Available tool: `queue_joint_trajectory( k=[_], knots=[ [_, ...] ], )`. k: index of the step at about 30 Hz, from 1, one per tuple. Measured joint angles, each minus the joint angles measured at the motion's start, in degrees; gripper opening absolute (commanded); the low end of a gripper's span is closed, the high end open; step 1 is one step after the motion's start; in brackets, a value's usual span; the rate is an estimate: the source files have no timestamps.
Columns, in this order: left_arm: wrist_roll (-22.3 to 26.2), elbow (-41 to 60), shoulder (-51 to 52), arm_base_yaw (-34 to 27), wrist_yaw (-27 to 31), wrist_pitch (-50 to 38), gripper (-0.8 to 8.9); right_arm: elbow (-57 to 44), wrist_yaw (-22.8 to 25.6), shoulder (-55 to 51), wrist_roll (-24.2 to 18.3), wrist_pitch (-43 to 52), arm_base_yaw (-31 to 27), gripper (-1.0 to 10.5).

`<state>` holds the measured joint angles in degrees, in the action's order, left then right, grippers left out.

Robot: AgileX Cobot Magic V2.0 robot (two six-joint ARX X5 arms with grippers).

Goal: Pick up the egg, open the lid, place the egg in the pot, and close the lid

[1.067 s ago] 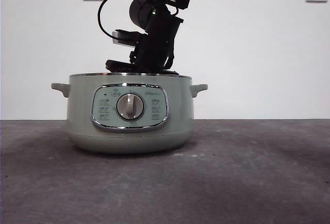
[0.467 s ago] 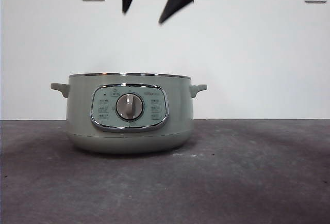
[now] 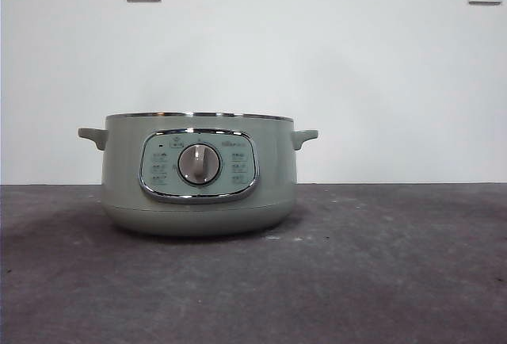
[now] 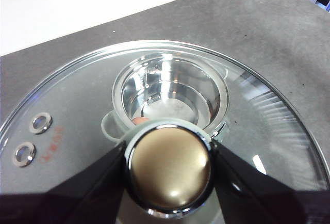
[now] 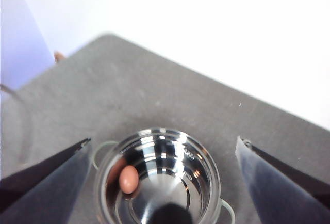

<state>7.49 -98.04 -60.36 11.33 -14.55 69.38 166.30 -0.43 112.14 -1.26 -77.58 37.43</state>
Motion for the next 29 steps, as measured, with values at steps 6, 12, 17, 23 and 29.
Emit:
queue_joint_trajectory(
  k=[6,12,17,23,29],
  knots=[
    [0.5,0.0,-3.9,0.2,-0.3,-2.9,-0.08,-14.1,0.0,-15.2,0.2,0.0,0.0,4.7],
    [1.0,0.0,-8.5,0.2,-6.2,-8.3,-0.08,-35.1,0.9,-32.1,0.2,0.0,0.0,4.7],
    [1.0,0.0,-12.6,1.7,-7.1,-10.6,-0.07,-51.7,6.8,-46.3,0.3,0.0,0.0,4.7],
    [1.1,0.0,-17.0,6.2,-3.1,-15.9,-0.07,-66.1,8.5,-60.1,2.7,0.0,0.1,4.7],
    [1.1,0.0,-22.8,11.5,1.0,-20.3,-0.07,-74.3,12.3,-71.1,6.8,0.0,0.1,4.7]
  ],
)
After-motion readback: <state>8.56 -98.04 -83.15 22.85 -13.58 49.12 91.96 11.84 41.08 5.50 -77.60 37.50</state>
